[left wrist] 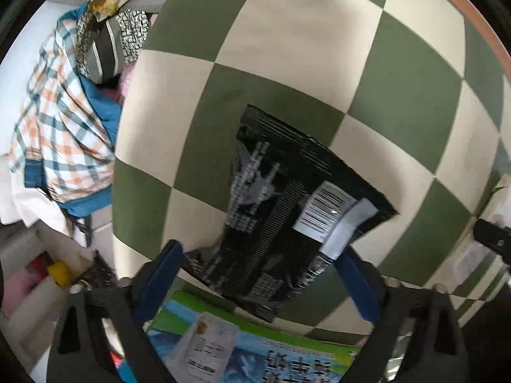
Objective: Organize snacks
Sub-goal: 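Grasp the black snack bag with the left gripper while the right grasps the white card box, then carry the black bag and white card box over the cardboard box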
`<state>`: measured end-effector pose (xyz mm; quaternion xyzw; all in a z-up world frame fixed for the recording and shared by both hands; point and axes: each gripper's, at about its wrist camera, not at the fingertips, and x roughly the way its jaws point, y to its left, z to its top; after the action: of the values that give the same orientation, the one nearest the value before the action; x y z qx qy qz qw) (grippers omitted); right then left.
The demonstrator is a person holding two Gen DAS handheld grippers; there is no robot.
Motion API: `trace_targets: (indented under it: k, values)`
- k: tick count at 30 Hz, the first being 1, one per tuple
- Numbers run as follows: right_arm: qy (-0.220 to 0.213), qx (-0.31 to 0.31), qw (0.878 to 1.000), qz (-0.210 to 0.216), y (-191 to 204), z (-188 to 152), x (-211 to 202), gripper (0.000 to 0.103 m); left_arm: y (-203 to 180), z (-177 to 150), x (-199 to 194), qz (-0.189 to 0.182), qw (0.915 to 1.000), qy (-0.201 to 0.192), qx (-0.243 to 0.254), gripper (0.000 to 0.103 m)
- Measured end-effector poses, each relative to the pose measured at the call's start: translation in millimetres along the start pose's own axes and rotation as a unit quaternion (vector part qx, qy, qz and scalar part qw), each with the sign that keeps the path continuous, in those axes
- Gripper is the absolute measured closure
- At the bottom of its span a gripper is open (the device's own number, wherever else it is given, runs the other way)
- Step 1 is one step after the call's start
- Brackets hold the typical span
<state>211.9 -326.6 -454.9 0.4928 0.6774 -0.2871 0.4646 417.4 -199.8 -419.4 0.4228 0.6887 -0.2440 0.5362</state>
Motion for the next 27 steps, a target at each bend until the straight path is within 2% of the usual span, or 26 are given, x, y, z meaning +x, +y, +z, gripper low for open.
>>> trace_targets:
  k: [1, 2, 8, 12, 16, 19, 22, 26, 27]
  values:
    - [-0.005, -0.001, 1.000, -0.009, 1, -3, 0, 0.027, -1, -1, -2, -0.011, 0.9999, -0.001, -0.003, 0.030]
    - [-0.008, -0.002, 1.000, -0.016, 2, -7, 0, 0.033, 0, -2, -4, -0.025, 0.9996, 0.001, -0.009, 0.043]
    - [-0.023, -0.022, 0.999, -0.023, 6, -22, 2, 0.040, -9, -8, -10, -0.006, 0.9990, -0.012, -0.043, 0.049]
    - [-0.031, -0.043, 0.998, -0.022, 5, -29, 0, 0.042, -12, -14, -21, -0.010, 0.9973, -0.028, -0.067, 0.050]
    - [-0.043, -0.066, 0.997, -0.015, 3, -38, -5, 0.043, -12, -25, -44, -0.035, 0.9932, -0.060, -0.094, 0.050]
    - [-0.061, -0.092, 0.994, 0.000, 4, -45, -18, 0.043, -13, -41, -74, -0.080, 0.9827, -0.101, -0.133, 0.050]
    - [-0.094, -0.142, 0.985, 0.008, 10, -60, -42, 0.043, -15, -66, -106, -0.123, 0.9653, -0.146, -0.178, 0.050]
    - [-0.124, -0.209, 0.970, 0.019, 22, -80, -79, 0.043, -12, -111, -136, -0.162, 0.9355, -0.189, -0.250, 0.050]
    - [-0.129, -0.225, 0.965, 0.022, 27, -78, -89, 0.043, -8, -125, -142, -0.173, 0.9247, -0.197, -0.276, 0.050]
